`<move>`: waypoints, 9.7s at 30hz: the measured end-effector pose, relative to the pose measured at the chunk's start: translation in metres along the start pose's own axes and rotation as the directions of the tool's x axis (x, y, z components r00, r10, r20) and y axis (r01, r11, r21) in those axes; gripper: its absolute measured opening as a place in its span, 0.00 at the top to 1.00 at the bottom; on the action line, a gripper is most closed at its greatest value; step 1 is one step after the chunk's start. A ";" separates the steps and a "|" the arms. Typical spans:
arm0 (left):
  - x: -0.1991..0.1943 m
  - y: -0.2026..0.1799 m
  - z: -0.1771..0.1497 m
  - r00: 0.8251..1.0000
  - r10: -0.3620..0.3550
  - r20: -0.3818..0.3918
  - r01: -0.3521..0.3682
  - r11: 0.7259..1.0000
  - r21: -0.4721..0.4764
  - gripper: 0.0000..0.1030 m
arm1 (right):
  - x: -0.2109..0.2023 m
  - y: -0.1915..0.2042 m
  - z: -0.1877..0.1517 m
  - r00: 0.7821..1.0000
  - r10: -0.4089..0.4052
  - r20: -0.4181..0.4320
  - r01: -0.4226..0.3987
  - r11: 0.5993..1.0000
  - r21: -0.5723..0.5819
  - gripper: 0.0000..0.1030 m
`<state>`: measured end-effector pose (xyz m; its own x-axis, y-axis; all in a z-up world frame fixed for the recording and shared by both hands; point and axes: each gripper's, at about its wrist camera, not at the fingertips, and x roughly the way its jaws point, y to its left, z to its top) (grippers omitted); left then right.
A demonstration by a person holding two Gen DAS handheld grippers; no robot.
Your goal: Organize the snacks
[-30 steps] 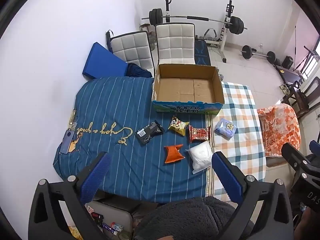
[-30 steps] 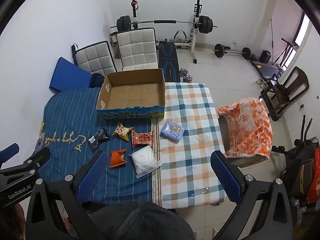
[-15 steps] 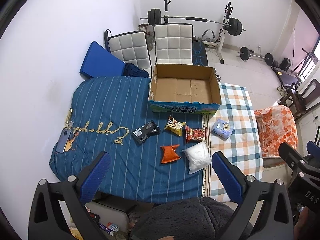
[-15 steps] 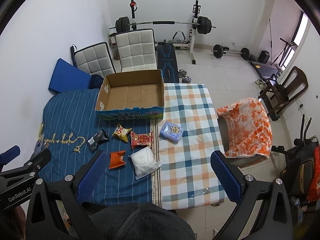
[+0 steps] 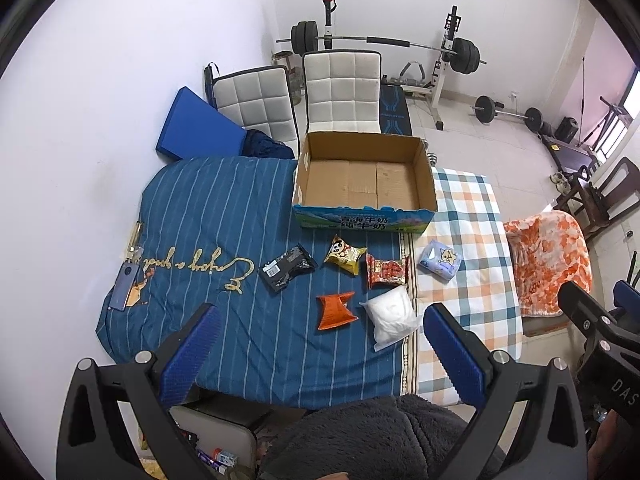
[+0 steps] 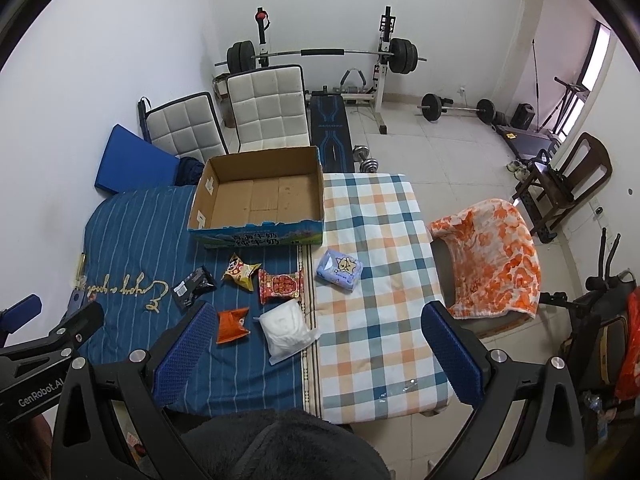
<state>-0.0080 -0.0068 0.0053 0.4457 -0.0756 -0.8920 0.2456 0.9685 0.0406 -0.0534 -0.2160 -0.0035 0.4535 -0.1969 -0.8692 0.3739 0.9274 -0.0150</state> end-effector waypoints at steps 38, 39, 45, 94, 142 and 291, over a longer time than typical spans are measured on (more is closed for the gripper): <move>-0.008 0.001 -0.006 1.000 -0.002 0.018 0.003 1.000 -0.018 0.00 | -0.001 0.003 0.001 1.000 0.021 0.016 -0.021 0.999 0.027 0.00; -0.008 0.001 -0.006 1.000 -0.001 0.018 0.002 1.000 -0.016 0.00 | 0.000 0.004 0.002 1.000 0.022 0.015 -0.023 0.999 0.028 0.00; -0.005 0.001 -0.006 1.000 -0.001 0.009 0.001 1.000 -0.013 0.00 | 0.006 0.005 0.002 1.000 0.026 0.008 -0.026 0.999 0.029 0.00; 0.433 0.030 -0.054 0.823 -0.133 -0.552 0.080 0.990 -0.119 0.09 | 0.468 0.061 -0.141 0.778 -0.006 -0.628 -0.069 0.993 -0.095 0.00; 0.495 0.017 -0.049 0.763 0.063 -0.643 -0.055 0.998 0.033 0.51 | 0.551 0.077 -0.146 0.697 -0.075 -0.713 -0.052 0.987 -0.155 0.22; 0.438 0.073 0.045 0.857 0.118 -0.502 -0.078 0.992 0.099 0.01 | 0.555 0.076 -0.028 0.752 -0.053 -0.657 -0.206 0.928 -0.311 0.00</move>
<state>0.2435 0.0204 -0.3622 -0.0211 0.1685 -0.9855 0.2942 0.9431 0.1549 0.2039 -0.2459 -0.5012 -0.2102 0.0119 -0.9776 0.0023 0.9999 0.0117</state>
